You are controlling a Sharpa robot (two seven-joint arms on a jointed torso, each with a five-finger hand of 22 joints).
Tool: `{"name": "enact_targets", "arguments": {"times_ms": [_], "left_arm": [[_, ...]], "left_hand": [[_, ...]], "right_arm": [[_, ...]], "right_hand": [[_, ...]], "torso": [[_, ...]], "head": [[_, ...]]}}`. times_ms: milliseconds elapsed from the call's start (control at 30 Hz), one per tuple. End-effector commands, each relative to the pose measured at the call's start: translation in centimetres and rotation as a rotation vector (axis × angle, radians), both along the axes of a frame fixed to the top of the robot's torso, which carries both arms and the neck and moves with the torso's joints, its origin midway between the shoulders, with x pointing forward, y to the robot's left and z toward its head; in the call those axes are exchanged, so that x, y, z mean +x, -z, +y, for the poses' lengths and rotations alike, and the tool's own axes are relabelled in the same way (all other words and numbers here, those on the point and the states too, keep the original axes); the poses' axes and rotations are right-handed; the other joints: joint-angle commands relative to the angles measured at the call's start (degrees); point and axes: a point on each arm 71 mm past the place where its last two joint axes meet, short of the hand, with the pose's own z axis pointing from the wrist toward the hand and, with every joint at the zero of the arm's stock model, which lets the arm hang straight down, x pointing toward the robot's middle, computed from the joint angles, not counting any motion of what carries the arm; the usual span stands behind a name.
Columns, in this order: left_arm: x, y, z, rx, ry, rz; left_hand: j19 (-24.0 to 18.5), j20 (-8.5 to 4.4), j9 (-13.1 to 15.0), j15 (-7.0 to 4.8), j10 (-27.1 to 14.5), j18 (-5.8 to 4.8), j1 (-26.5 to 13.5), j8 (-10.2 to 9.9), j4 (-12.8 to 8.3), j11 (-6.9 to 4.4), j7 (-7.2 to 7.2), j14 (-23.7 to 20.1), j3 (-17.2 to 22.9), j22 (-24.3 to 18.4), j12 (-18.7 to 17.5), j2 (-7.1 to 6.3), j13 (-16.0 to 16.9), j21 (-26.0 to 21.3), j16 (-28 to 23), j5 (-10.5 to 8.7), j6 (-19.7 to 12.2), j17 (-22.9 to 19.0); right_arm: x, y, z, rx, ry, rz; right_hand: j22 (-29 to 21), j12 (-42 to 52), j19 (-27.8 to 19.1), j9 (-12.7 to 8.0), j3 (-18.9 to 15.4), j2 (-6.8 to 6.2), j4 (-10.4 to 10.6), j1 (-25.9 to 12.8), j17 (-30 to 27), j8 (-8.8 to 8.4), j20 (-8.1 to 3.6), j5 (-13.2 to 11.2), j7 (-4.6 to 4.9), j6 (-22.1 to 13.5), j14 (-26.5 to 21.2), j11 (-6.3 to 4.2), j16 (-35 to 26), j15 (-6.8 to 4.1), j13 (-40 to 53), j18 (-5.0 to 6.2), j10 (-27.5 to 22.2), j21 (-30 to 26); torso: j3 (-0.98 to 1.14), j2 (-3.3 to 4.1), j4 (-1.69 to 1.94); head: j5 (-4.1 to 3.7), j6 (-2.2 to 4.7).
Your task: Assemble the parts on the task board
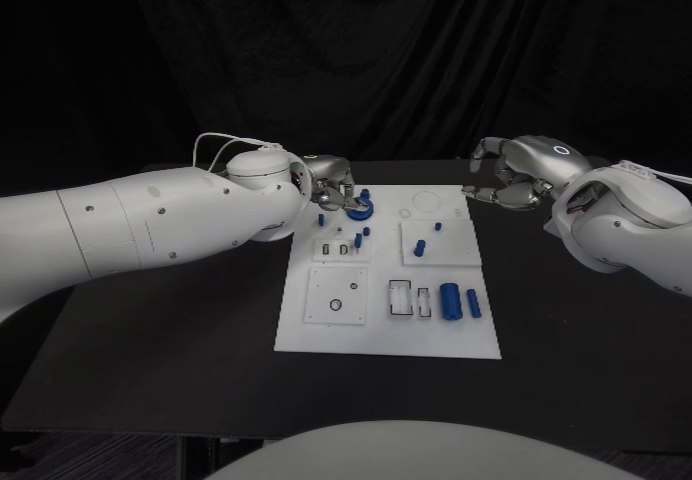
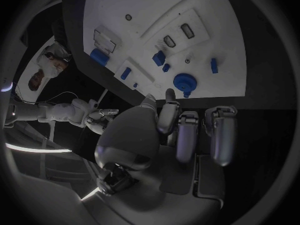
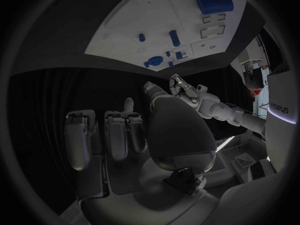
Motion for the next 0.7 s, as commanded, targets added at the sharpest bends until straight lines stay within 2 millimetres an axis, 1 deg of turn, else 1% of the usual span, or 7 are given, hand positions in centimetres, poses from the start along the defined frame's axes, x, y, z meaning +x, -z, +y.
{"name": "enact_targets", "arguments": {"times_ms": [33, 367, 433, 500, 533, 567, 700], "left_arm": [[0.0, 0.4, -0.2, 0.084, -0.005, 0.03], [-0.1, 0.8, -0.9, 0.126, -0.001, 0.064], [-0.2, 0.9, -1.0, 0.129, 0.004, 0.067], [-0.3, 0.9, -1.2, 0.132, 0.007, 0.071], [-0.3, 0.9, -1.2, 0.134, 0.008, 0.072], [-0.3, 1.0, -1.2, 0.137, 0.009, 0.075], [-0.4, 1.1, -1.3, 0.147, 0.011, 0.084]], "left_hand": [[-0.1, -0.41, 0.6, -0.51, 7.7, -0.17, -0.2, 0.2, 0.1, -2.12, -0.14, 6.1, 0.4, 4.3, 19.6, -0.86, 16.3, -0.3, 0.1, -0.04, -0.2, 15.1], [0.2, -0.71, 3.0, -0.86, 7.7, -0.21, -2.3, 0.2, 0.5, -2.5, -0.47, 6.1, 0.8, 4.5, 19.6, -0.62, 16.3, -0.5, 0.1, -0.05, 0.8, 15.1], [0.3, -0.78, 3.3, -0.92, 7.7, -0.22, -2.7, 0.2, 0.5, -2.57, -0.54, 6.1, 0.8, 4.5, 19.6, -0.63, 16.3, -0.5, 0.1, -0.07, 1.0, 15.1], [0.3, -0.8, 3.4, -0.94, 7.7, -0.21, -2.9, 0.1, 0.5, -2.59, -0.56, 6.1, 0.8, 4.4, 19.6, -0.63, 16.3, -0.5, 0.1, -0.07, 1.1, 15.1], [0.3, -0.8, 3.4, -0.94, 7.7, -0.21, -2.9, 0.1, 0.5, -2.59, -0.56, 6.1, 0.8, 4.4, 19.6, -0.63, 16.3, -0.5, 0.1, -0.07, 1.1, 15.1], [0.3, -0.81, 3.4, -0.95, 7.7, -0.21, -2.9, 0.1, 0.5, -2.6, -0.58, 6.1, 0.8, 4.4, 19.6, -0.65, 16.3, -0.5, 0.1, -0.07, 1.1, 15.1], [0.4, -0.95, 4.0, -1.09, 7.7, -0.22, -3.6, 0.1, 0.5, -2.77, -0.77, 6.1, 0.9, 4.5, 19.6, -0.64, 16.3, -0.6, 0.1, -0.06, 1.7, 15.1]], "right_arm": [[-0.1, 0.0, -0.1, 0.011, 0.009, -0.015], [-0.1, -0.1, -0.1, 0.018, 0.003, -0.026], [-0.2, -0.1, -0.1, 0.019, 0.002, -0.029], [-0.2, -0.2, -0.1, 0.021, 0.001, -0.031], [-0.2, -0.2, -0.1, 0.021, 0.001, -0.031], [-0.2, -0.2, -0.1, 0.021, 0.002, -0.031], [-0.1, -0.1, -0.1, 0.019, 0.004, -0.028]], "right_hand": [[15.1, 0.2, 5.9, 1.0, 0.1, 0.3, 0.3, 0.5, 15.1, 1.56, -0.13, 0.1, -0.42, -0.4, 6.1, -0.34, 0.2, -0.08, 15.1, -0.45, 6.1, 0.2], [15.1, 0.2, 5.9, 1.6, 0.7, 1.46, 0.5, 0.3, 15.1, 2.43, -0.26, 0.2, -0.56, -1.0, 6.1, -0.47, 0.2, -0.21, 15.1, -0.45, 6.1, 0.2], [15.1, 0.2, 5.9, 1.3, 5.0, 1.32, 0.0, 2.0, 15.1, 1.93, -0.79, 0.5, -0.51, -1.9, 6.1, -0.91, 0.2, -0.42, 15.1, -0.45, 6.1, 0.2], [15.1, 0.2, 5.9, 0.5, 14.3, -1.69, 0.9, 3.2, 15.1, 0.93, -1.0, 1.5, -0.76, -1.8, 6.1, -1.17, 0.2, -0.5, 15.1, -0.45, 6.1, 0.2], [15.1, 0.2, 5.9, 1.0, 25.8, -7.23, 3.0, 0.6, 15.1, 1.92, -0.81, 0.7, -0.61, -1.6, 6.1, -0.66, 0.2, -0.38, 15.1, -0.45, 6.1, 0.2], [15.1, 0.2, 5.9, 1.6, 29.7, -8.79, 2.6, -1.2, 15.1, 2.79, -0.53, 0.5, -0.41, -2.2, 6.1, -0.6, 0.2, -0.27, 15.1, -0.45, 6.1, 0.2], [15.1, 0.2, 5.9, 1.4, 32.0, -9.7, 2.0, -3.0, 15.1, 2.52, -0.38, 0.3, -0.22, -3.2, 6.1, -0.4, 0.2, -0.23, 15.1, -0.45, 6.1, 0.2]], "torso": [[0.38, 0.43, -0.43], [0.56, 0.67, -0.46], [0.5, 0.62, -0.38], [0.45, 0.6, -0.42], [0.41, 0.55, -0.47], [0.4, 0.54, -0.53], [0.33, 0.49, -0.52]], "head": [[0.44, -0.07], [0.56, -0.56], [0.42, -0.68], [0.43, -0.69], [0.49, -0.69], [0.58, -0.69], [0.75, -0.69]]}}
